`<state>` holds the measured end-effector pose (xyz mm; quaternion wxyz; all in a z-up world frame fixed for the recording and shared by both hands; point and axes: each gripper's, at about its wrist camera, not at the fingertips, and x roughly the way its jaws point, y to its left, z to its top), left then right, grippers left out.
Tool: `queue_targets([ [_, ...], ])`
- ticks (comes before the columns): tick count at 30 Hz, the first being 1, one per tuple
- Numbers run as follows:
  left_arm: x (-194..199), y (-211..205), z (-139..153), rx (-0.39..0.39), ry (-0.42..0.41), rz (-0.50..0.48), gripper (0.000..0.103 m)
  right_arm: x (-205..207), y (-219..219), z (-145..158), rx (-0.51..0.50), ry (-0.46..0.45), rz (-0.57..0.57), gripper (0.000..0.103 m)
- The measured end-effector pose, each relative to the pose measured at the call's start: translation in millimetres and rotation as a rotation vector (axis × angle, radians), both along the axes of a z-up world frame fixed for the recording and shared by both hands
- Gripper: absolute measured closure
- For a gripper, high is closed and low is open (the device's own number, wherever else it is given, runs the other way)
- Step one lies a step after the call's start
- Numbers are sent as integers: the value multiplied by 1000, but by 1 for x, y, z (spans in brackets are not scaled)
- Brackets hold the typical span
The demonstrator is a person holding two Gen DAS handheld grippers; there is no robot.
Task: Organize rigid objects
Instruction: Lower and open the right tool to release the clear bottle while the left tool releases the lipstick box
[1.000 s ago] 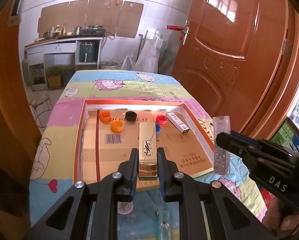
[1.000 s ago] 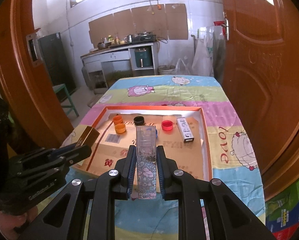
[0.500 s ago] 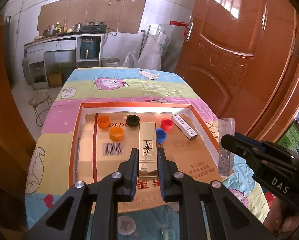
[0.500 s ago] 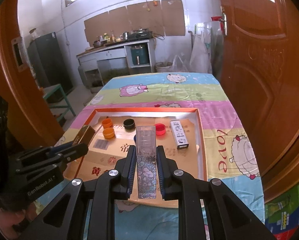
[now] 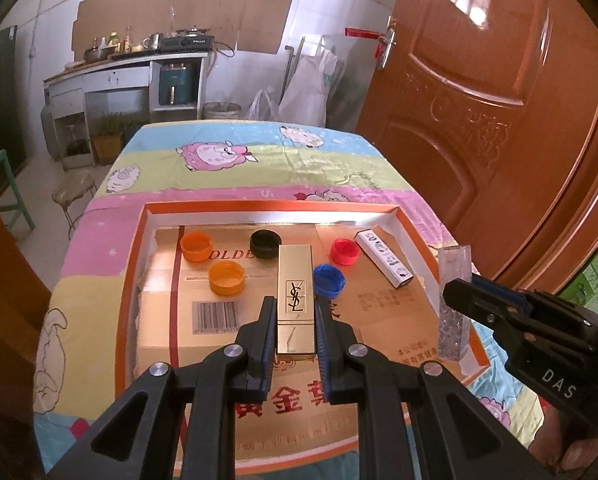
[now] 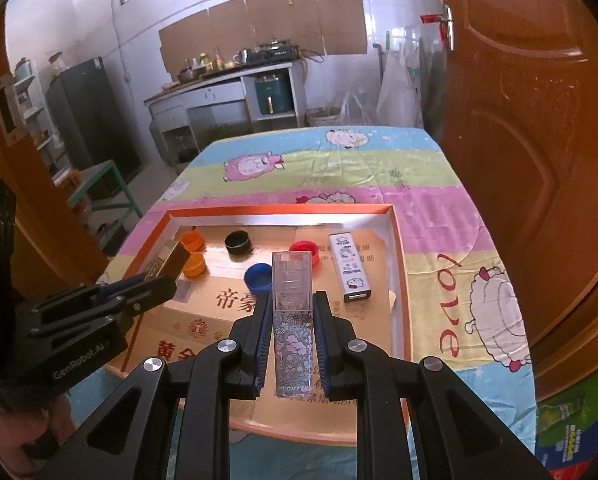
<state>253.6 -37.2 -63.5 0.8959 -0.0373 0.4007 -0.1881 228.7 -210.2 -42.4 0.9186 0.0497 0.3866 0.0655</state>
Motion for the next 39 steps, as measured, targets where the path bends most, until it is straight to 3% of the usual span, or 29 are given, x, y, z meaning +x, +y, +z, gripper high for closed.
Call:
queue_targets([
  [17, 33, -15, -22, 47, 60, -6, 85, 33, -2, -25, 6, 65, 13, 83],
  [39, 54, -26, -42, 81, 77, -16, 85, 62, -5, -51, 1, 106, 13, 83],
])
